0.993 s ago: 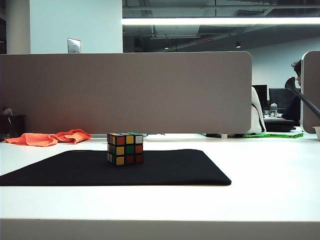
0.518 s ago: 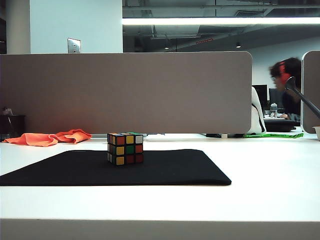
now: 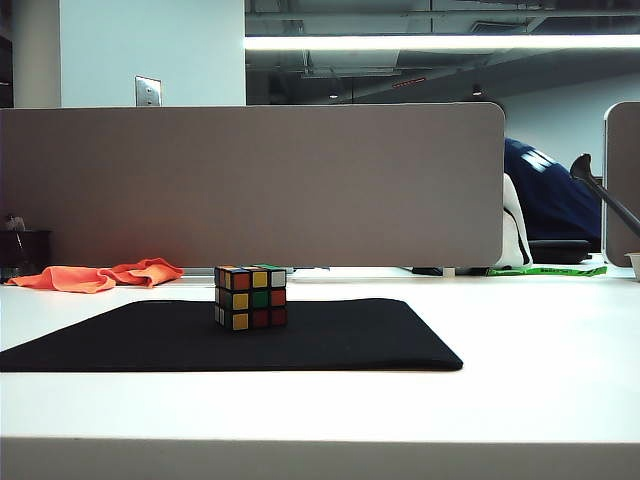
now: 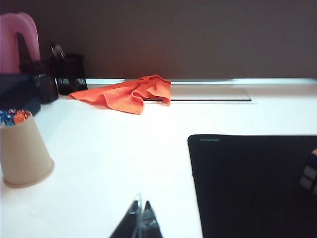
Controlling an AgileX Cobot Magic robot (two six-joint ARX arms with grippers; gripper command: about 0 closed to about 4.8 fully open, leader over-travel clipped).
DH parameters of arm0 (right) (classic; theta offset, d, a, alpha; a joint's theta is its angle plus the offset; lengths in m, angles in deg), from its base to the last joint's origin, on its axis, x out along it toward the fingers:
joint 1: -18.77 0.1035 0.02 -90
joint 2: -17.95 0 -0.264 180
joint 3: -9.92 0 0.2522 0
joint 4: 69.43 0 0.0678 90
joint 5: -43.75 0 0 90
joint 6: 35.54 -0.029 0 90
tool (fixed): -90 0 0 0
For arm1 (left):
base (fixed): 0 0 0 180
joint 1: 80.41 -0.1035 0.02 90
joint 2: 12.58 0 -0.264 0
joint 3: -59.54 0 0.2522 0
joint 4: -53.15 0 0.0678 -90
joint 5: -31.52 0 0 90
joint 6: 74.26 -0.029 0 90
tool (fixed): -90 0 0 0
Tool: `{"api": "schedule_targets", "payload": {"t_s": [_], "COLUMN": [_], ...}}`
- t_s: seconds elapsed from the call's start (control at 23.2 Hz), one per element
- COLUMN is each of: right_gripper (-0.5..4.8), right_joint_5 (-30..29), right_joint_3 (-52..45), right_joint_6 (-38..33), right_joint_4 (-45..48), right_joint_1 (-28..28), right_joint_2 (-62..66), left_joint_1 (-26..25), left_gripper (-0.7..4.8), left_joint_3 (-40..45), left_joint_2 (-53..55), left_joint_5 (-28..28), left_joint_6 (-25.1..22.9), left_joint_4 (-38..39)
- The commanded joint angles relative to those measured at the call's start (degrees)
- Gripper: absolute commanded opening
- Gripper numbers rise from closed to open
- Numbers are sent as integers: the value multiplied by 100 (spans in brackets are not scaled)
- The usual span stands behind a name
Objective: Pick up the cube on the right side of the mouse pad, then place it in the center of the mouse pad.
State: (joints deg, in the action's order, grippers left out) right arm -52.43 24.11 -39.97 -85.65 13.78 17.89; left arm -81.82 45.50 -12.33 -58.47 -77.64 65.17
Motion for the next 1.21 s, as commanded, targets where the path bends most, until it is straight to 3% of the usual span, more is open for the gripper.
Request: {"api": "schedule_targets", "payload": {"t_s": [0.04,1.04,1.21], "right_gripper": [-6,-6,-6], "right_joint_5": [4,7,4], "right_joint_3": [-9,-9,-9], "right_joint_6": [190,686,680], "right_joint_4": [77,-35,48], "right_joint_1": [2,-2,-4], "right_joint_2": [-7,-7,-7], "left_joint_1": [9,7,7], "left_gripper": [-6,-5,-5], "left_joint_3": [-24,-24,-24], "left_joint_2": [4,4,4], "left_joint_5": [20,22,20], "left_joint_6": [-245,-190,85], "left_joint_4": [-125,-170,-173]}}
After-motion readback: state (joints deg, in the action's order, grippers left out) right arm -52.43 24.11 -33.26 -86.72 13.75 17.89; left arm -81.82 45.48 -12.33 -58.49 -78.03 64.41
